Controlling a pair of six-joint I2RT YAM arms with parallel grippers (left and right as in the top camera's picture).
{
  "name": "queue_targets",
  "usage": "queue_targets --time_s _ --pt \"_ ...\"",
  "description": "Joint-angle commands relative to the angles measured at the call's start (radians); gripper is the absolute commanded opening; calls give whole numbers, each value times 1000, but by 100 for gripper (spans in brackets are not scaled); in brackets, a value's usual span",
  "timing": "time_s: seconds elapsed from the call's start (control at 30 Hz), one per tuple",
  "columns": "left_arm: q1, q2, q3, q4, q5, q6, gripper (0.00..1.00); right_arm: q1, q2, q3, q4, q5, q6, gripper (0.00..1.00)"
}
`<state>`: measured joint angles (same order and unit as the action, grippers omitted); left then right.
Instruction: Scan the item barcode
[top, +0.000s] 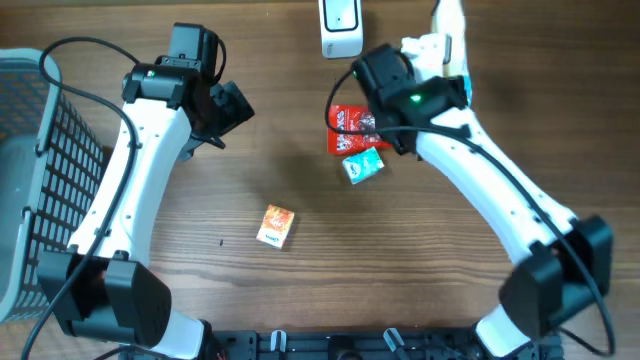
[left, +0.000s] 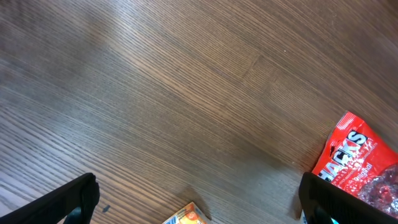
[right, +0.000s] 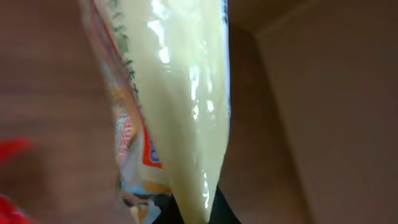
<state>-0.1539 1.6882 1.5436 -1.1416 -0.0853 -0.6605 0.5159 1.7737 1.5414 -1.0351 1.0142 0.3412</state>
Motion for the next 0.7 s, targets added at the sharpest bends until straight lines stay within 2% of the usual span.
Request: queue_targets --time_s 0.0,0.13,0.23,0.27,0.3,0.33,0.43,0.53,0.67 --pt "8 -20 12 -1 -18 -2 100 -16 101 -10 -73 -63 0 4" --pt "8 -20 12 -7 -18 -2 100 11 201 -35 -79 -166 -1 4" --pt "8 -20 12 -6 -18 -2 100 80 206 -35 -36 -500 -115 4" --pt "8 -20 12 -6 -18 -2 100 95 206 -35 -27 -578 -137 8" --pt "8 -20 12 -3 -18 -2 100 106 205 -29 -38 -629 -135 64" --pt "8 -20 12 1 -18 -2 100 111 204 -13 -63 -669 -135 100" --pt "8 -20 12 12 -18 -2 100 110 182 76 -131 -818 -177 100" --pt "8 -20 12 6 -18 -2 100 101 142 230 -130 -1161 -323 100" --pt "8 -20 11 -8 -22 2 100 5 91 303 -127 -1218 -254 100"
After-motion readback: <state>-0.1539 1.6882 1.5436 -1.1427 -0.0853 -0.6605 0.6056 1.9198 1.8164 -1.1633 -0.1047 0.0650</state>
